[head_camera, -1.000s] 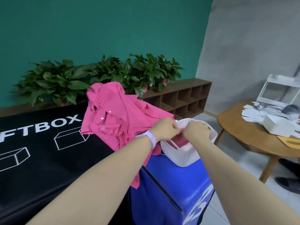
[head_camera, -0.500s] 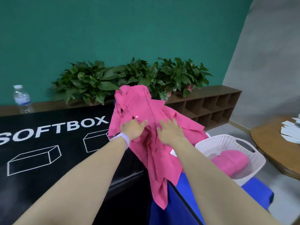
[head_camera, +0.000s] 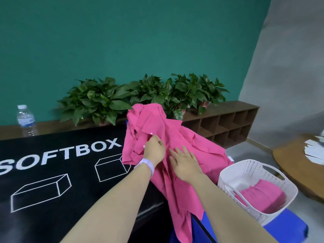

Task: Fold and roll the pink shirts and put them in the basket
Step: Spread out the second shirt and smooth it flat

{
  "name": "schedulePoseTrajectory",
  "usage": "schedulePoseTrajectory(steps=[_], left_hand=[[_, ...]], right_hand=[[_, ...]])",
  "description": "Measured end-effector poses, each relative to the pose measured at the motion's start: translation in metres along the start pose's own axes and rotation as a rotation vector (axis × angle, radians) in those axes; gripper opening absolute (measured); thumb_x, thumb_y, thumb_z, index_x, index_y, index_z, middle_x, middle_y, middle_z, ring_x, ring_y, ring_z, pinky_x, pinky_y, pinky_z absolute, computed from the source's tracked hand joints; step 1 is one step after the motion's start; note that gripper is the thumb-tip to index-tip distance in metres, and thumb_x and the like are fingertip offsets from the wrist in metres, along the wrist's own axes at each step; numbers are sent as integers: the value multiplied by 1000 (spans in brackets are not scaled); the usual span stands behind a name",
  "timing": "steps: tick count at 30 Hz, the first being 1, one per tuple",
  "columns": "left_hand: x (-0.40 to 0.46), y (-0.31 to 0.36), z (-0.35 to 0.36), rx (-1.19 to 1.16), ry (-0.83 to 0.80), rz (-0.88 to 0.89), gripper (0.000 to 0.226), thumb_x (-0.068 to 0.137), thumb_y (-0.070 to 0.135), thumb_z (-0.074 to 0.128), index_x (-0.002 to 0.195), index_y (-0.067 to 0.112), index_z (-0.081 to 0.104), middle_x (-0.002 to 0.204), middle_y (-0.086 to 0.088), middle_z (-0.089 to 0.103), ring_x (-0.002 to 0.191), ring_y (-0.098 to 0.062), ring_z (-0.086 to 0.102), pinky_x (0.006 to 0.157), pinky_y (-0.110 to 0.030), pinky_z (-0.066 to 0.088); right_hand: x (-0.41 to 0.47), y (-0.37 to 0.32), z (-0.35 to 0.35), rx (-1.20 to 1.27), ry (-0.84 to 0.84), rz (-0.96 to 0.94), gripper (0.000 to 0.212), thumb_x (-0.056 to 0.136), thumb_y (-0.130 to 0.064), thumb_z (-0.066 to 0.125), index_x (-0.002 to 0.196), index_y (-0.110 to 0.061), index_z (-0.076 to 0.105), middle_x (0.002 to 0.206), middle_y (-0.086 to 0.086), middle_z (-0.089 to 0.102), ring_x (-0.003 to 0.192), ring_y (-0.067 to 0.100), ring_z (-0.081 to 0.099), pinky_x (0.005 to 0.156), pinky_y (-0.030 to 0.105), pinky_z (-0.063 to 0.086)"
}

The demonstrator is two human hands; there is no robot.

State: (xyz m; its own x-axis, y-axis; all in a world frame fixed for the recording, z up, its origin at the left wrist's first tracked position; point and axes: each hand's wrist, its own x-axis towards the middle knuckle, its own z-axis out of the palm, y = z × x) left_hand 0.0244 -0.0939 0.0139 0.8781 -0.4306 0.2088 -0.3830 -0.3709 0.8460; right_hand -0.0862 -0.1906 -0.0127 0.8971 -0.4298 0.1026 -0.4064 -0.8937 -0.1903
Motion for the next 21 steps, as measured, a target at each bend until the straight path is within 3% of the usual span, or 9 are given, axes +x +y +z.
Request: schedulePoseTrajectory(steps=[2, 3, 6, 8, 11, 13, 16, 21], left_hand=[[-2, -2, -23, -258, 24, -27, 20, 102, 13, 51, 82, 10, 50, 85, 9, 55, 82, -9, 55, 80, -32, 42], [-3, -3, -39, -424, 28, -110, 20, 102, 14, 51, 83, 10, 51, 89, 8, 54, 82, -8, 52, 78, -31, 43], [-15, -5, -96, -804, -37, -306, 21, 102, 10, 48, 84, 14, 57, 84, -6, 63, 77, -21, 60, 75, -34, 51], [-29, -10, -140, -804, -89, -276, 26, 100, 10, 46, 78, 15, 59, 76, -6, 67, 74, -22, 63, 71, -30, 53], [-62, -18, -214, -608, -76, -226, 27, 97, 37, 55, 80, 17, 61, 89, -10, 65, 86, -27, 60, 84, -39, 47], [-88, -30, -267, -265, -4, -82, 36, 87, 53, 67, 82, 18, 63, 86, -10, 67, 82, -21, 62, 80, -37, 48], [-129, -57, -339, 114, 54, 54, 28, 83, 40, 77, 79, 17, 62, 75, 1, 71, 68, -10, 64, 64, -27, 50], [-202, -121, -433, 476, 177, 4, 19, 88, 27, 73, 79, 18, 60, 72, 5, 63, 66, -14, 55, 58, -26, 39]], right_hand=[[-6, 2, -2, -3, 37, -3, 61, 106, -53, 26, 162, -33, 12, 169, -1, 12, 156, 23, -2, 126, 47, 1], [-10, 0, -4, 4, 68, -5, 68, 103, -57, 32, 162, -32, 9, 170, -1, 10, 156, 23, -3, 126, 46, 1], [-16, -36, -7, 85, 228, -82, 86, 94, -60, 51, 162, -31, 8, 169, -4, 12, 156, 20, 2, 127, 42, 6], [-21, -78, -4, 104, 299, -189, 94, 90, -60, 59, 162, -31, 7, 169, -5, 13, 156, 17, 4, 127, 40, 7], [-31, -141, -2, 6, 358, -294, 103, 87, -55, 66, 162, -30, -1, 169, -1, 10, 156, 19, 5, 126, 42, 4], [-37, -171, -3, -107, 367, -304, 107, 85, -50, 70, 162, -28, -2, 169, 4, 13, 156, 23, 8, 126, 46, 3], [-51, -200, 2, -124, 329, -227, 98, 89, -37, 67, 162, -28, 2, 168, 6, 17, 155, 24, 12, 125, 48, 6], [-84, -252, 37, -9, 136, -183, 74, 96, -23, 52, 161, -31, 17, 165, 3, 24, 152, 21, 17, 124, 50, 11]])
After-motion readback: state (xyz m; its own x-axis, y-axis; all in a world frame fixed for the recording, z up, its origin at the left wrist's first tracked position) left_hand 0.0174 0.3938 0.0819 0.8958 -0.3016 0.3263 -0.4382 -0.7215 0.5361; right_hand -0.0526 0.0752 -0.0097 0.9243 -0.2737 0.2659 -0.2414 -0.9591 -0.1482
